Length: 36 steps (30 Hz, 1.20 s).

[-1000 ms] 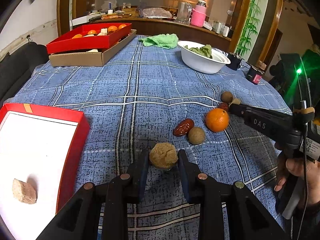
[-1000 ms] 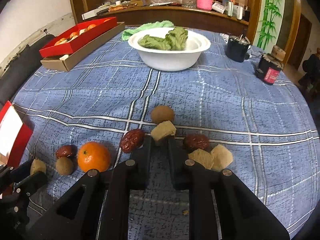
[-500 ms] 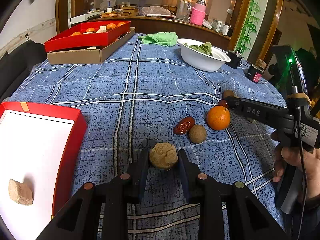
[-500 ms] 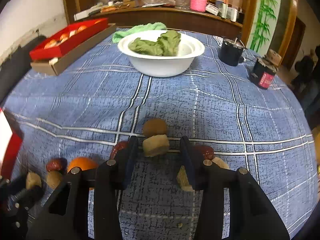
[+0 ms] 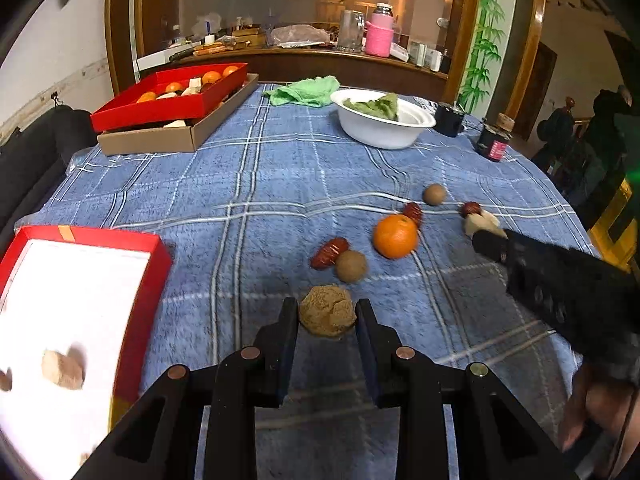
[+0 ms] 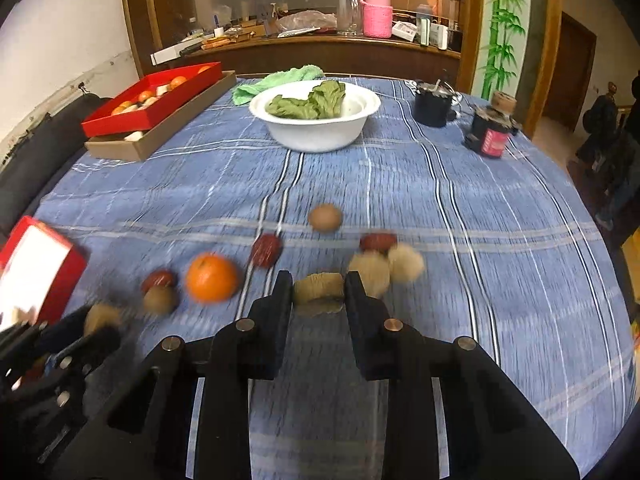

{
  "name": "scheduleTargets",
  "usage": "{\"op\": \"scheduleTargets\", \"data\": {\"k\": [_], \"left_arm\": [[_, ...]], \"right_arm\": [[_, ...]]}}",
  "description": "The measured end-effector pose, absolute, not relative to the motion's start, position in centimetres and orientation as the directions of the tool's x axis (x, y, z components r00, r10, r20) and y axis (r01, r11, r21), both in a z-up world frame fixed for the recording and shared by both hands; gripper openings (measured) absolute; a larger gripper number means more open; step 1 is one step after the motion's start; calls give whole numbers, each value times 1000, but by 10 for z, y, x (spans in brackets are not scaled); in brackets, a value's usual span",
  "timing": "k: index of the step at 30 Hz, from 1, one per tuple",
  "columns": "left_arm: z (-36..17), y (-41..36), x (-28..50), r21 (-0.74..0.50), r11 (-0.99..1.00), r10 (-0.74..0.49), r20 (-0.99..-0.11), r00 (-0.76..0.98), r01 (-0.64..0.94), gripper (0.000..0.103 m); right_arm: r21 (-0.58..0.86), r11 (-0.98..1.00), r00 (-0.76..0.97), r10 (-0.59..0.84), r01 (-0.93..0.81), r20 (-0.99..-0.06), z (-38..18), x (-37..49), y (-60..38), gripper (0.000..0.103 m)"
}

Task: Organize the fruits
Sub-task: 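Carry the white cube with the right gripper while the left carries the tan ball to the lid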

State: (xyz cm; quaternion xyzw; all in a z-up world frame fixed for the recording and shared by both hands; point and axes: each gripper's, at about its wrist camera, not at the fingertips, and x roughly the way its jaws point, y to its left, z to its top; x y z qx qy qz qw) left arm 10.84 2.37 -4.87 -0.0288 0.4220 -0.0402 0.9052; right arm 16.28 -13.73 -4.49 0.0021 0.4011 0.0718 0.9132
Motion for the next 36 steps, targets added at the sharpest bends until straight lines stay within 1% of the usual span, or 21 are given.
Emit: {"op": "scheduleTargets", "data": {"k": [8,22,28,36], "left_arm": [[-44,12,78,-59,998,-51,-780,623,8,28],[-15,25,19,-27,999,10,-747,664,-46,28],[-9,52,2,-19,994,59,-744,665,-110,28],[0,115,-8,-20,970,151,-737,659,-244,28]], "right_arm": [[101,988,666,152,-115,-730,-38,100,-138,25],[157,973,688,229,-166,-688,-22,27,-127,25],[180,957,674,289,-229,-679,-16,13,-107,25],[199,913,629,392,-357,-671,-14,13,-46,26]]}}
